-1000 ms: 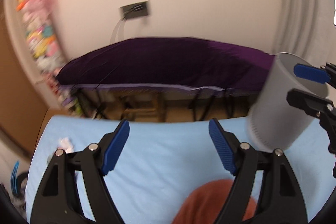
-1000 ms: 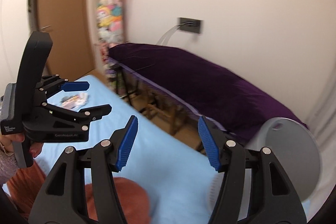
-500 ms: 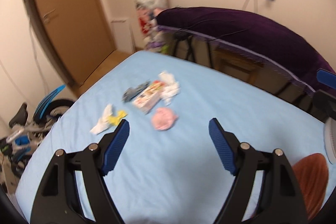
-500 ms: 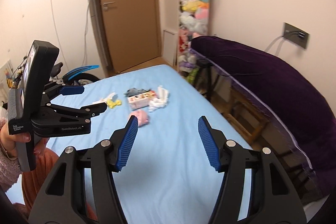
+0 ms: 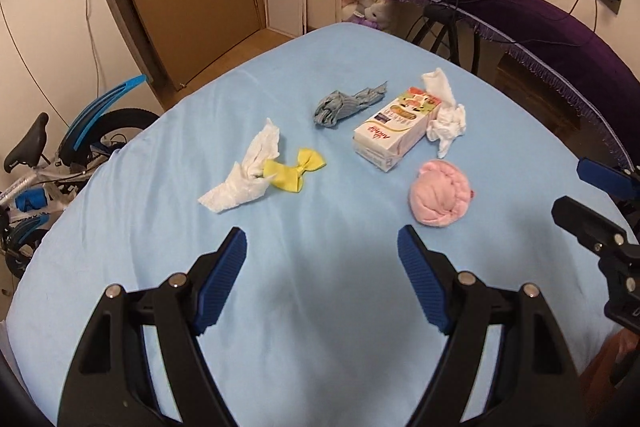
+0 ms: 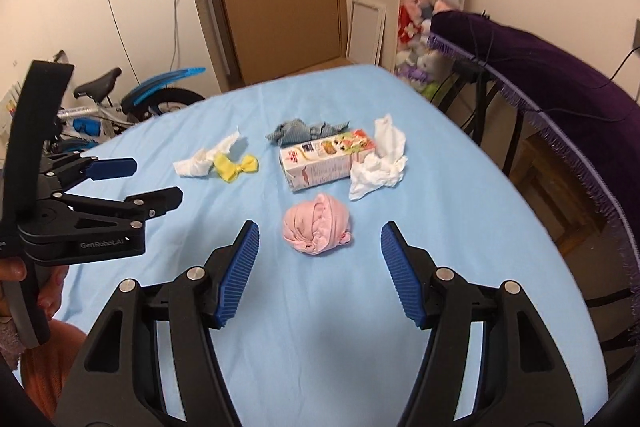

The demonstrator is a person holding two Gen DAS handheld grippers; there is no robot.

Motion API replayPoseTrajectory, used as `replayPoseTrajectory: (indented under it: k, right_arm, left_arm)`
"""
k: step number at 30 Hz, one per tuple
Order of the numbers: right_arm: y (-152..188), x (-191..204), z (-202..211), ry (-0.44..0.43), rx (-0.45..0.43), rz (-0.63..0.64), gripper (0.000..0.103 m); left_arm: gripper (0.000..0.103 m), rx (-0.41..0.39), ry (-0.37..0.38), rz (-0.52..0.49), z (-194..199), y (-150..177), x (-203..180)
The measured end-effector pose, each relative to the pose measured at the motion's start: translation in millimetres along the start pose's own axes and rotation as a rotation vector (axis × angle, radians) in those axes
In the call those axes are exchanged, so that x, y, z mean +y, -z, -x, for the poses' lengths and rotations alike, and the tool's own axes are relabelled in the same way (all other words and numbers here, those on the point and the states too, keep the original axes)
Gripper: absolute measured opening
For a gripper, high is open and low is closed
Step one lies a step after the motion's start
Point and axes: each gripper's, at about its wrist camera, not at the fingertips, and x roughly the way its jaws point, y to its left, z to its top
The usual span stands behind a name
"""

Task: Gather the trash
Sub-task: 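Move both open tools back over the bed toward the pink sock and yellow bow, then grasp the pink sock ball with the right tool while the left tool grasps the yellow bow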

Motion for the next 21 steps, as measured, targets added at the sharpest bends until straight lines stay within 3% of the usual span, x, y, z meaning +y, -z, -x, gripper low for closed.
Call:
replayPoseTrajectory:
  k: [6,14,16,18,21]
  right_arm:
    - [1.3,4.8,-64.2,0.0,0.064,0.015,0.066]
    - [2.0,1.5,-116.3,0.002,0.103,0.011,0.067]
    - [3.3,0.7,-124.0,0.0,0.109,0.013,0.067]
    - [4.6,0.0,-130.7,-0.003,0.114,0.016,0.067]
    - [6.1,0.0,-138.2,-0.019,0.114,0.02,0.067]
  left_arm:
    - [0.078,0.045,0.008,0.023,-50.0,-5.0,16.9]
    - [0.078,0.055,0.072,-0.019,-98.9,-16.0,11.5]
    - [0.073,0.075,0.091,-0.013,-113.9,-18.5,13.6]
    - [0.061,0.112,0.12,0.004,-129.8,-20.4,18.0]
    - [0.06,0.123,0.143,0.023,-144.2,-23.0,21.8]
